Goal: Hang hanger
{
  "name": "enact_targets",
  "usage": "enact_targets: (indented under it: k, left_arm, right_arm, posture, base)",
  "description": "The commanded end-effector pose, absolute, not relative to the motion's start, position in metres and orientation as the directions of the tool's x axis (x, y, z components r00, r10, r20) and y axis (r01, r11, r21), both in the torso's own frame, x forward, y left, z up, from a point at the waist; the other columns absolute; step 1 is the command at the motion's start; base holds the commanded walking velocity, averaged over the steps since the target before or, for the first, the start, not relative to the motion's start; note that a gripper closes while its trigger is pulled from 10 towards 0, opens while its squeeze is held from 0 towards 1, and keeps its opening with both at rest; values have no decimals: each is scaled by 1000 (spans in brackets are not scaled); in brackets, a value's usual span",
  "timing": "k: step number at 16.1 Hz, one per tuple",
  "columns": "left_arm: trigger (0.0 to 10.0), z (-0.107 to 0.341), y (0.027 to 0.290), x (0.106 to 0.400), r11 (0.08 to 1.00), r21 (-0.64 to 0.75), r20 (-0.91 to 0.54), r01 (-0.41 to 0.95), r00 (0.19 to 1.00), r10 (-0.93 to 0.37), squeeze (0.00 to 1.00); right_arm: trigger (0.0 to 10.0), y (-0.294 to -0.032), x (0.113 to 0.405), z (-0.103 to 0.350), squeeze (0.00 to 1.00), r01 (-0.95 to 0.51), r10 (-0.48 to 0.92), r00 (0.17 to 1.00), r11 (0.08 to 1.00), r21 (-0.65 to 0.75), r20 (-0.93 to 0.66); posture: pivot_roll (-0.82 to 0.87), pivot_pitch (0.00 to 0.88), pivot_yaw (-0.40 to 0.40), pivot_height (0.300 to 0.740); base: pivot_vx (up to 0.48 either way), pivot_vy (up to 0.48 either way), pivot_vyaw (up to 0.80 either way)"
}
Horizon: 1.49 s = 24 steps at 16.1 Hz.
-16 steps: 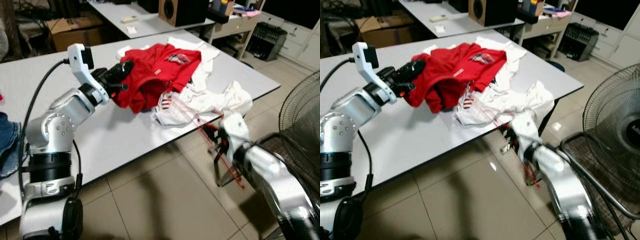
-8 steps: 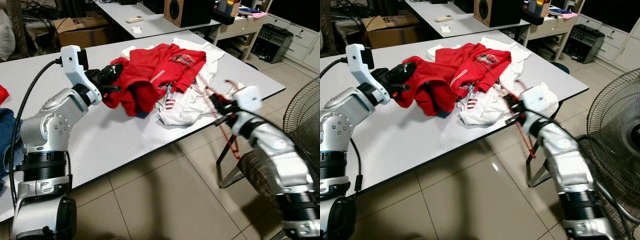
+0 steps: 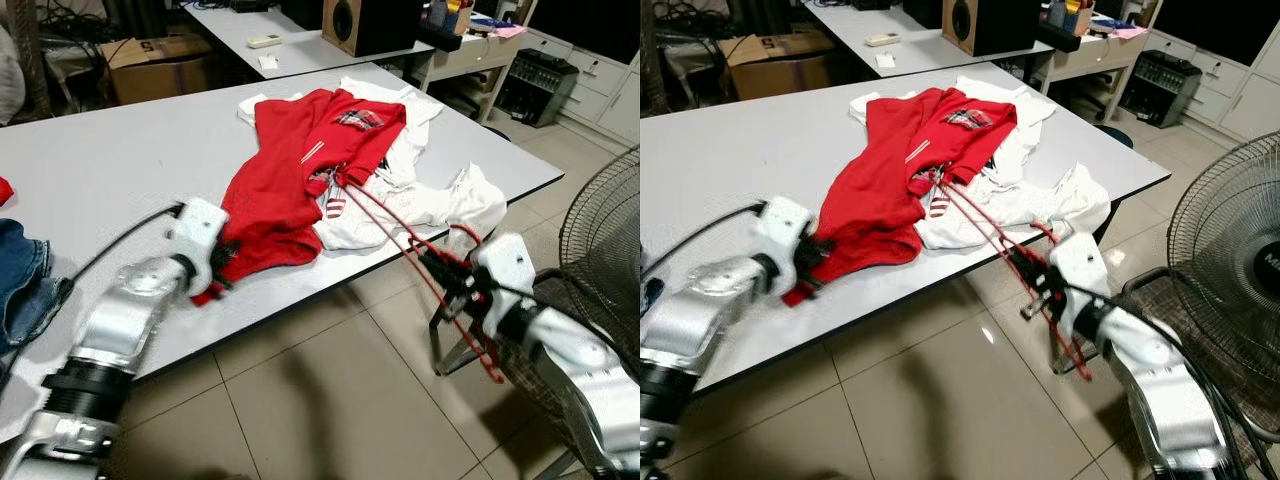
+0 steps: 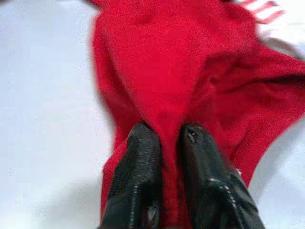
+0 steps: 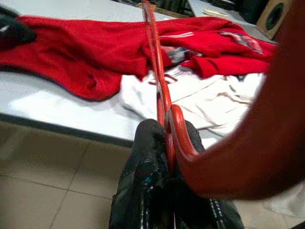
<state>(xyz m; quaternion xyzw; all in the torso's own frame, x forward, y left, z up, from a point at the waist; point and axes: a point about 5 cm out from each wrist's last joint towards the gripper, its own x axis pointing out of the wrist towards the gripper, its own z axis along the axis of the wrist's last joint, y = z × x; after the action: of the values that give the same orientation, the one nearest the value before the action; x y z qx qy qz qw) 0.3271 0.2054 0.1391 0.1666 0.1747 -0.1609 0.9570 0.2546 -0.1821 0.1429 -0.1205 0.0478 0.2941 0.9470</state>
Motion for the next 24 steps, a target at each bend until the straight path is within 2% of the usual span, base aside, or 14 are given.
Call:
enact_targets:
  k: [1,5,6,7,8,9,11,14,16,18,20,21,23,24]
  left_arm:
    - [10000,146,211,327,893,288,-353,345,906,-235,1000]
    - [10000,162,219,329,841,406,-269,358,926,-265,1000]
    - [10000,168,212,328,802,446,-234,398,917,-324,1000]
    - [10000,170,207,327,786,455,-215,420,908,-361,275]
    - [10000,170,200,324,756,457,-210,469,883,-420,0]
    - [10000,167,187,318,697,457,-224,552,830,-511,0]
    - [10000,159,181,315,651,475,-254,591,801,-542,0]
    - [10000,142,185,316,583,564,-335,585,807,-486,0]
    - [10000,132,188,313,573,538,-388,619,785,-483,0]
    - [10000,128,190,314,583,535,-399,612,791,-464,0]
    - [10000,133,199,327,606,616,-348,504,864,-364,0]
    - [10000,132,202,331,580,651,-355,490,872,-338,0]
    - [7765,130,201,335,563,665,-359,490,871,-334,0]
    - [7686,131,201,337,559,677,-350,479,878,-327,0]
  right_arm:
    - [10000,-184,250,146,0,-572,548,820,798,-191,-163]
    - [10000,-187,240,142,0,-565,538,823,808,-168,-183]
    - [10000,-189,238,141,0,-562,533,824,811,-165,-189]
    - [10000,-189,237,141,0,-562,532,825,811,-163,-192]
    - [10000,-189,237,141,0,-562,533,824,811,-162,-194]
    - [10000,-189,236,142,0,-565,535,822,809,-160,-197]
    - [10000,-189,235,142,0,-567,536,820,808,-159,-200]
    - [10000,-189,234,142,0,-575,544,814,803,-156,-203]
    - [10000,-188,233,141,0,-581,549,810,799,-154,-208]
    - [10000,-187,232,141,0,-583,551,808,797,-154,-209]
    - [10000,-185,233,142,0,-586,554,806,795,-155,-208]
    - [10000,-185,233,142,0,-586,554,806,795,-155,-206]
    - [10000,-184,233,142,0,-588,556,805,794,-155,-206]
    - [10000,-184,233,143,0,-589,557,805,793,-156,-206]
  posture:
    - [7,0,-45,740]
    - [8,0,-41,740]
    - [6,0,-38,740]
    - [3,0,-38,740]
    - [3,0,-38,740]
    - [2,0,-38,740]
    - [2,0,-38,740]
    - [-2,0,-37,740]
    - [-1,0,-38,740]
    - [-1,0,-38,740]
    - [0,0,-36,740]
    - [-1,0,-37,740]
    - [-1,0,-37,740]
    - [-1,0,-37,740]
  base:
    - [0,0,0]
    - [0,0,0]
    - [0,0,0]
    - [0,0,0]
    - [0,0,0]
    - [0,0,0]
    - [0,0,0]
    - [0,0,0]
    - [0,0,0]
    - [0,0,0]
    - [0,0,0]
    - [0,0,0]
    - [0,0,0]
    - [0,0,0]
